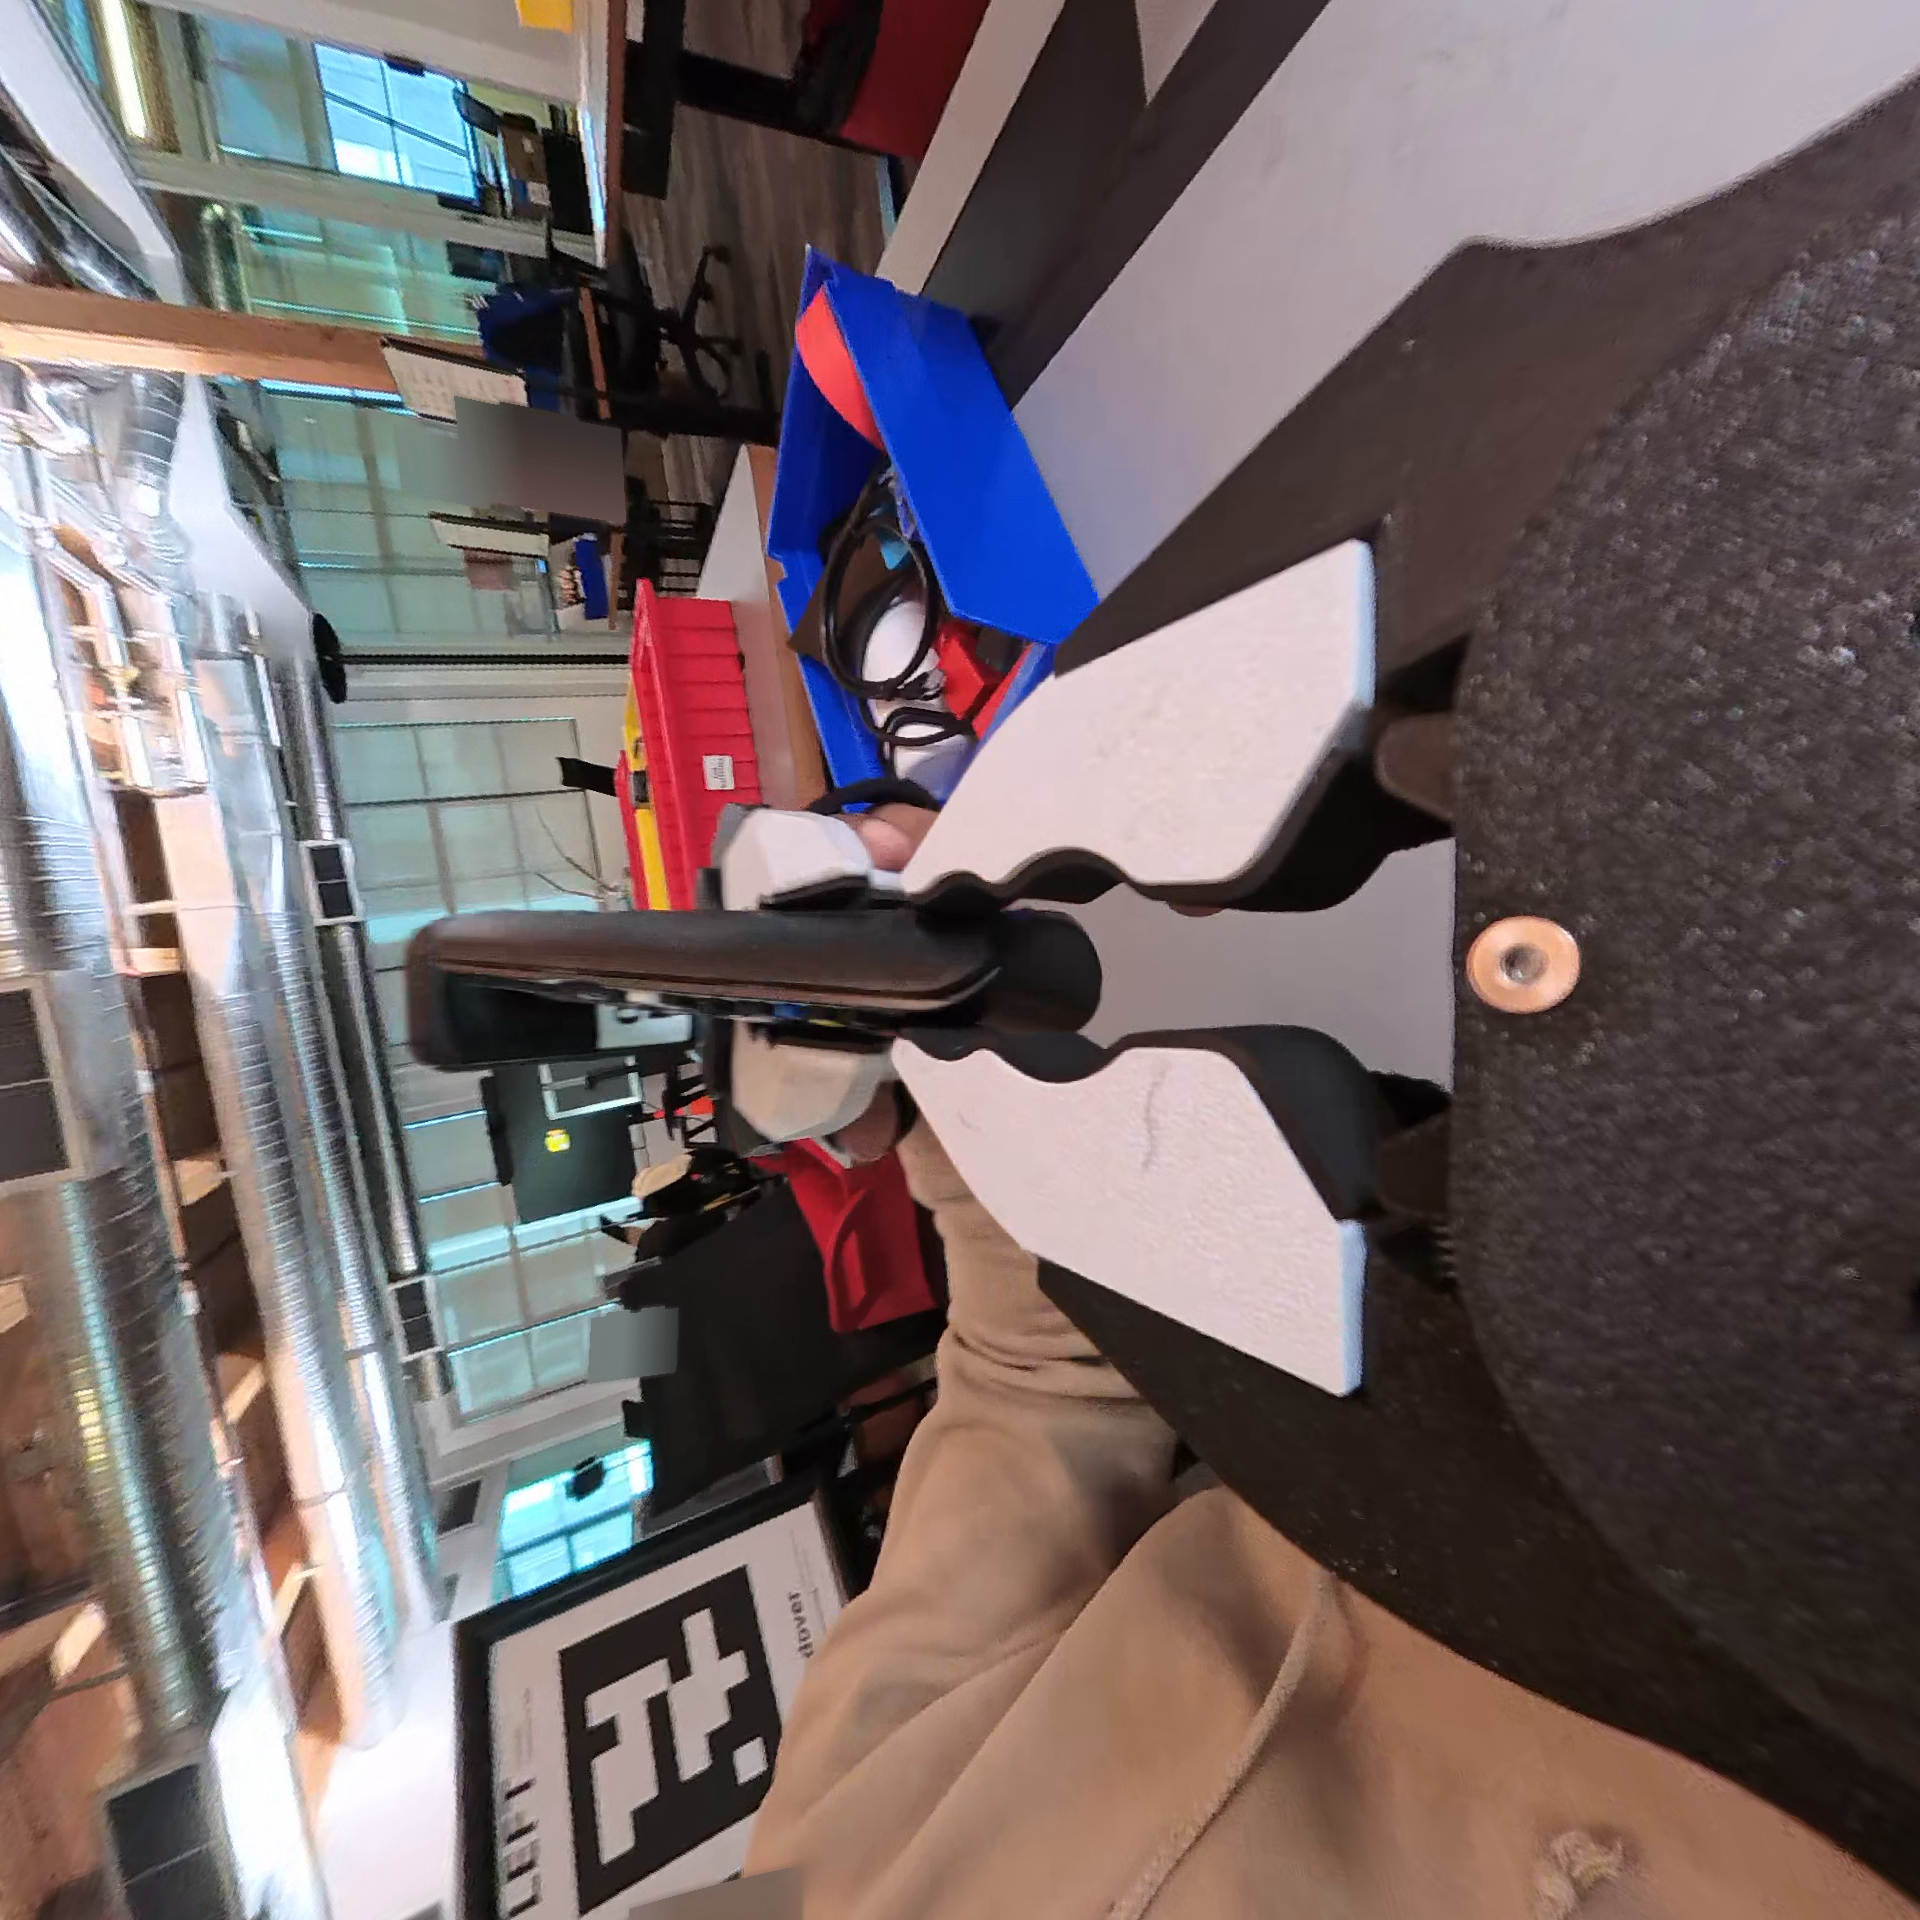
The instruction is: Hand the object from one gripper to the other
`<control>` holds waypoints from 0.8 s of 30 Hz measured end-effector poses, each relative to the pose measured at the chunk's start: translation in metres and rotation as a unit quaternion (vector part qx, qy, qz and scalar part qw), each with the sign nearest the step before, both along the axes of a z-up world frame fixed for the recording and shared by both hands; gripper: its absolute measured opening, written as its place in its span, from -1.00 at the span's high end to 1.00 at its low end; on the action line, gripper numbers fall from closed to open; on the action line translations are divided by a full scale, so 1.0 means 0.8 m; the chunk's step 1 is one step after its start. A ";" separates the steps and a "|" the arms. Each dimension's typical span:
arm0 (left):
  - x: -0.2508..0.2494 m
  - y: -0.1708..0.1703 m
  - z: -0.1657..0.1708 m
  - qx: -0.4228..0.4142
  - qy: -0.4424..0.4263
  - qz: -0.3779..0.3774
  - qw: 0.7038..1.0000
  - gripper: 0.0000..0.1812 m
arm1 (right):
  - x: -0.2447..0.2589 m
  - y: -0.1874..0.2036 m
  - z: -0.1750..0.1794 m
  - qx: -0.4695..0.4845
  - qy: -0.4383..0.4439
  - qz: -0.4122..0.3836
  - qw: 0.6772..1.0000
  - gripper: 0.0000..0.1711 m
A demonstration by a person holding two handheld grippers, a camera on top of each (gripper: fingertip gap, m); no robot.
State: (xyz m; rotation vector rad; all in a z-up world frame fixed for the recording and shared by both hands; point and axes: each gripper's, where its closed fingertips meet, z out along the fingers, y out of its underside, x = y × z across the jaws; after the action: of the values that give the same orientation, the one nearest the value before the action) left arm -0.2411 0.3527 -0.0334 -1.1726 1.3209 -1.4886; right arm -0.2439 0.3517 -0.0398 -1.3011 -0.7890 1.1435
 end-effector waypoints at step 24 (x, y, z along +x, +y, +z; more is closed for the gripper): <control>0.006 -0.008 -0.024 -0.001 0.060 -0.015 0.998 0.64 | 0.004 -0.004 0.004 0.004 0.058 0.018 0.998 0.75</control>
State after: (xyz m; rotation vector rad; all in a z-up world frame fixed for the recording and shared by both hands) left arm -0.2364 0.3467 -0.0525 -1.2648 1.4230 -1.4592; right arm -0.2405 0.3485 -0.0366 -1.2081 -0.7334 1.2321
